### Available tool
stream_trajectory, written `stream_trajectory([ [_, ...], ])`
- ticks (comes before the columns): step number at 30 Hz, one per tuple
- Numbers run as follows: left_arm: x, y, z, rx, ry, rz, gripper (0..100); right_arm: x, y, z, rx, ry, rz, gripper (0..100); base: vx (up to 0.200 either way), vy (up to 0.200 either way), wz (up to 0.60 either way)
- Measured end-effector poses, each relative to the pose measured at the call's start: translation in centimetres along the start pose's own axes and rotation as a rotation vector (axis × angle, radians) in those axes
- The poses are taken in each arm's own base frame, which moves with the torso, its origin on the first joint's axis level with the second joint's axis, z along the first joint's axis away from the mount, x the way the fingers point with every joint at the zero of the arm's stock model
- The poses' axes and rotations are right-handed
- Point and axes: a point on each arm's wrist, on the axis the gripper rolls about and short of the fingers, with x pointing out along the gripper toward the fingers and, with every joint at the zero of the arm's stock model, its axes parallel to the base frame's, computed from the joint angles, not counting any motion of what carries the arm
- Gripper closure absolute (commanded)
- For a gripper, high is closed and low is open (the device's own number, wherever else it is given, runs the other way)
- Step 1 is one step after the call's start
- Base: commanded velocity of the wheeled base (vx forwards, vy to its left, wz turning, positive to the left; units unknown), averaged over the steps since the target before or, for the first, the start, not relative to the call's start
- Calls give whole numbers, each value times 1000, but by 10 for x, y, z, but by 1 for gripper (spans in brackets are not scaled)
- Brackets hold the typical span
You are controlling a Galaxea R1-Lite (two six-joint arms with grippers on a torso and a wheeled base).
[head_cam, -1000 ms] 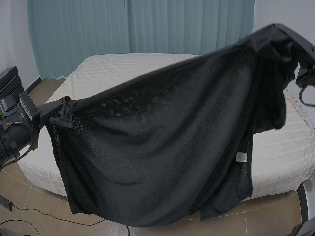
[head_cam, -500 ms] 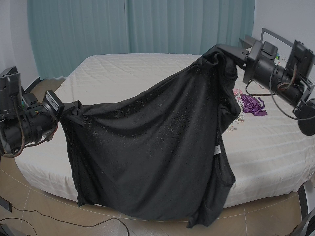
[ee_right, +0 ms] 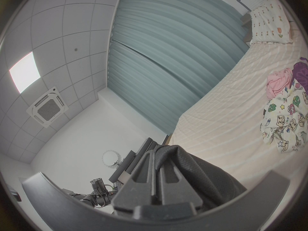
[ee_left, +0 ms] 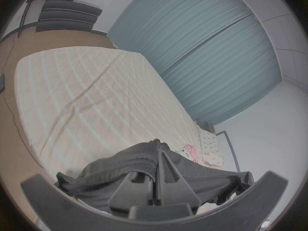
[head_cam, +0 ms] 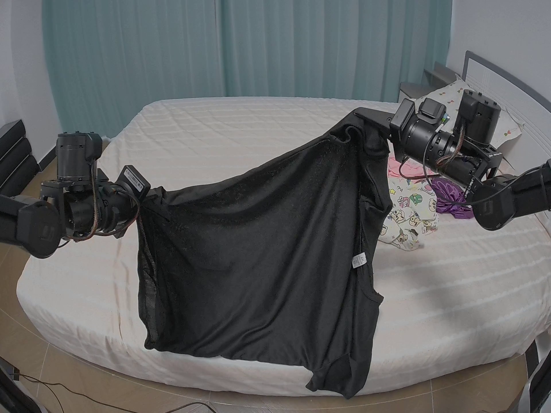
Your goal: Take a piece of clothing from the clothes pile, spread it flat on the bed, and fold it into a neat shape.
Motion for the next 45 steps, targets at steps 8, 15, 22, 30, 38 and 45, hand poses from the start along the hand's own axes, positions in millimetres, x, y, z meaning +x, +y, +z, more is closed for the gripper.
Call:
stream_trajectory([
  [8, 46, 11, 0, -5, 9, 39, 100, 15, -35, -18, 22, 15, -58, 100, 200, 0, 0],
  [15, 85, 26, -7, -10, 39, 88, 100, 27, -71, -39, 51, 34, -137, 100, 0, 0, 0],
  [22, 122, 42, -14, -18, 61, 130, 0, 42, -105, -54, 56, -26, -246, 100, 0, 0, 0],
  [30, 163, 61, -14, -36, 55, 162, 0, 57, -147, -79, 23, -46, -360, 0, 0, 0, 0],
  [38, 188, 81, -7, -50, -5, 215, 0, 66, -193, -82, -36, -162, -627, 0, 0, 0, 0],
  [45, 194, 96, 5, -63, -39, 245, 0, 61, -225, -91, -147, -87, -745, 0, 0, 0, 0],
])
